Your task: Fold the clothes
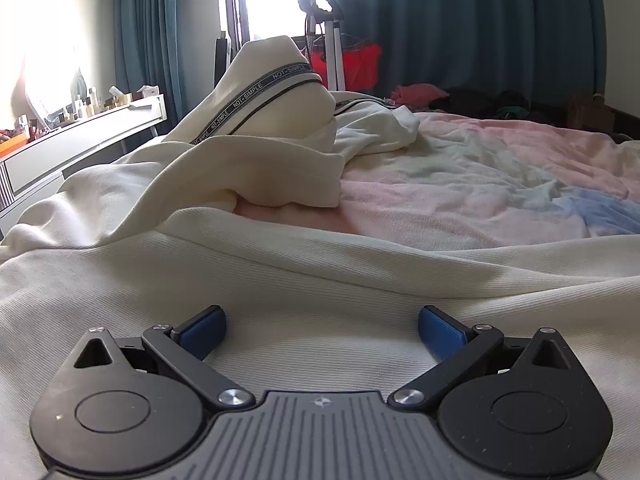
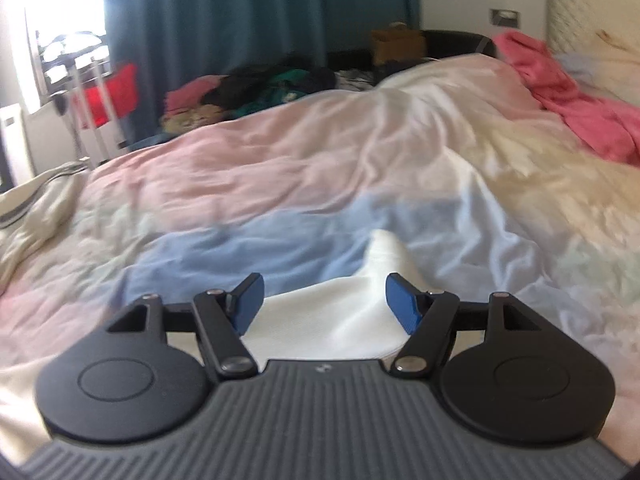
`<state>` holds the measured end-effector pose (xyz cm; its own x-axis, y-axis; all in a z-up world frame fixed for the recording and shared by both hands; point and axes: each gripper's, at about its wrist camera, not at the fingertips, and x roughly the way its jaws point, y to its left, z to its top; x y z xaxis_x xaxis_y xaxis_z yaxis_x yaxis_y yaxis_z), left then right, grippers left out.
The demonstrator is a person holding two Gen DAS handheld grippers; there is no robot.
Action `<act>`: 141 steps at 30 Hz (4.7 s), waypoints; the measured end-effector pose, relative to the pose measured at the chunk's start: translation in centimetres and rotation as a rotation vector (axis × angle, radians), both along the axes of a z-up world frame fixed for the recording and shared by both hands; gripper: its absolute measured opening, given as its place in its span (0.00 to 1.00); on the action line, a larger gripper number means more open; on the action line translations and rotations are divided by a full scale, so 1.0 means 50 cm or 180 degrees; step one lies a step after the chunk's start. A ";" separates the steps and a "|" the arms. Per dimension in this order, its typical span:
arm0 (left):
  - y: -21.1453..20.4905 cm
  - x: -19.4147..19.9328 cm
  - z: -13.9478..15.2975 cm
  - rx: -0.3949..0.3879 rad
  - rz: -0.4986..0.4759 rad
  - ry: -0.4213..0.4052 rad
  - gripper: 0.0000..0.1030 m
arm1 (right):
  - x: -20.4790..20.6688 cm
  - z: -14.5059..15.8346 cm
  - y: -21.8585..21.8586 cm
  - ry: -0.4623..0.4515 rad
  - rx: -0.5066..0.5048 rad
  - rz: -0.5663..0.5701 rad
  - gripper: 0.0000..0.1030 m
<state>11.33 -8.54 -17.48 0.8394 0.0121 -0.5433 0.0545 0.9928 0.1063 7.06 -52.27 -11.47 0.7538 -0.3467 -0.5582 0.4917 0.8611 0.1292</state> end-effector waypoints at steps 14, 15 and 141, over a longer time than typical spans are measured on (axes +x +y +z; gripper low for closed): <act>0.000 0.000 0.000 -0.0002 0.0004 0.0007 1.00 | -0.013 0.037 0.053 -0.0127 0.0209 0.0212 0.67; 0.000 0.000 0.000 -0.0004 0.0004 0.0007 1.00 | -0.017 0.039 0.050 -0.0147 0.0249 0.0204 0.67; 0.225 0.016 0.102 -0.1027 0.0118 0.0347 1.00 | 0.213 -0.124 0.101 -0.0890 0.1941 -0.0753 0.77</act>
